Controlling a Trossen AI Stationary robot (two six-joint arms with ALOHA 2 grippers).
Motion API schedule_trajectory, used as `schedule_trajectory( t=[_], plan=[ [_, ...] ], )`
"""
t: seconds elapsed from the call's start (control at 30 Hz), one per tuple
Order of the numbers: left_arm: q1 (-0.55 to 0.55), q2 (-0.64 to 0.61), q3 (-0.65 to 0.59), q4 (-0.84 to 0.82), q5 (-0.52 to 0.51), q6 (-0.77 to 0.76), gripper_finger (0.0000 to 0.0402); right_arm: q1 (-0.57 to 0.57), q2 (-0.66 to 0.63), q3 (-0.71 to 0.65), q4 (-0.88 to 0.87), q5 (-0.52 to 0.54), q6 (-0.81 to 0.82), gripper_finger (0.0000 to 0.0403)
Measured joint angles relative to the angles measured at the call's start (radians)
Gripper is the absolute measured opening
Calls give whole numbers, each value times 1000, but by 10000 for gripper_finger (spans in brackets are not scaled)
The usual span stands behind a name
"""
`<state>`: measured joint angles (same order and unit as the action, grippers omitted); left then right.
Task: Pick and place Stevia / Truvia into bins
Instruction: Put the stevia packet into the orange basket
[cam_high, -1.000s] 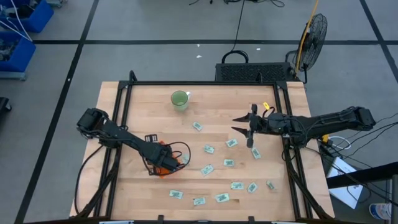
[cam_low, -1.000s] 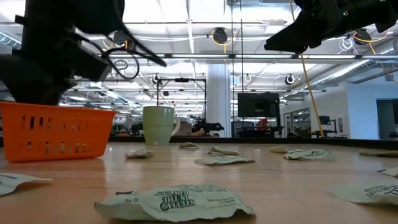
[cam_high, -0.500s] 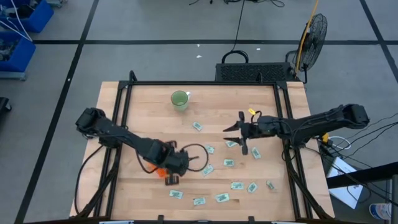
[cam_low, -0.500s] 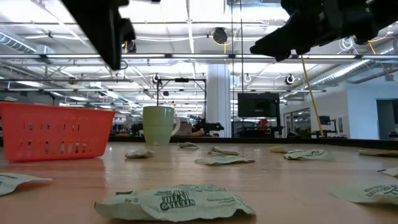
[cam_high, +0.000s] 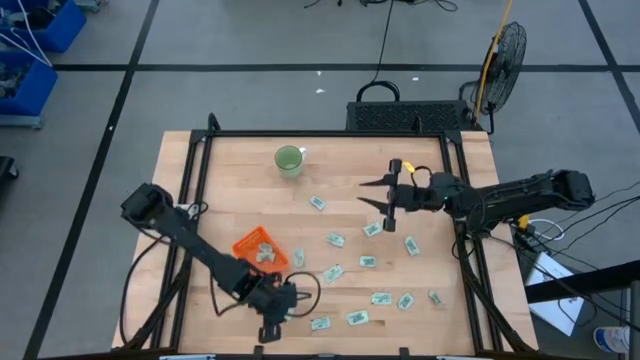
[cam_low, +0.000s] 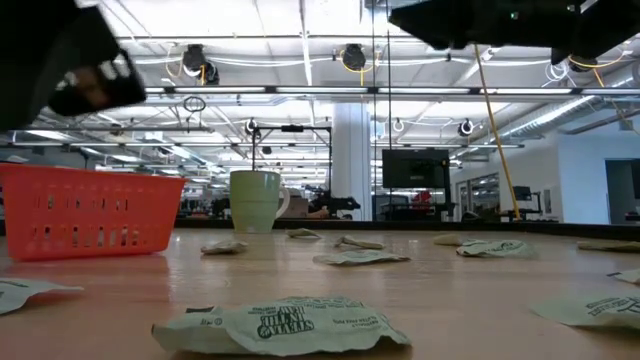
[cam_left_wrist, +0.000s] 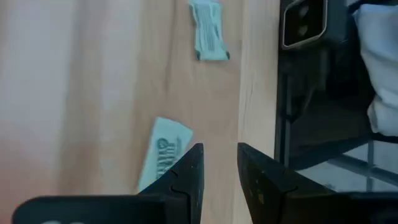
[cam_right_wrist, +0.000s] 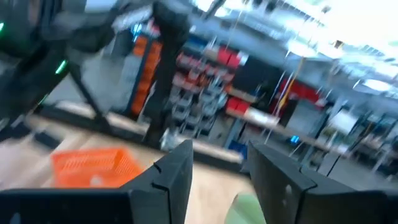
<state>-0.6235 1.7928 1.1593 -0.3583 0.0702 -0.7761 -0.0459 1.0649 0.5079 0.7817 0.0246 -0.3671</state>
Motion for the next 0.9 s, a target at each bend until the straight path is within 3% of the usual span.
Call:
schedule_trajectory(
  t=[0.07, 0.27, 0.7, 0.9],
  plan=[
    [-14, 44, 1, 16, -13, -11, 101, -8, 0, 0, 41, 0, -20, 146],
    [-14, 151, 68, -159, -23, 95, 101, -20, 0, 0, 105, 0, -78, 146],
    [-6, 155, 86, -256, -72, 147, 98, -20, 0, 0, 142, 0, -92, 146],
    [-1, 160, 88, -292, -74, 139, 27, -20, 0, 0, 126, 0, -91, 146]
  ],
)
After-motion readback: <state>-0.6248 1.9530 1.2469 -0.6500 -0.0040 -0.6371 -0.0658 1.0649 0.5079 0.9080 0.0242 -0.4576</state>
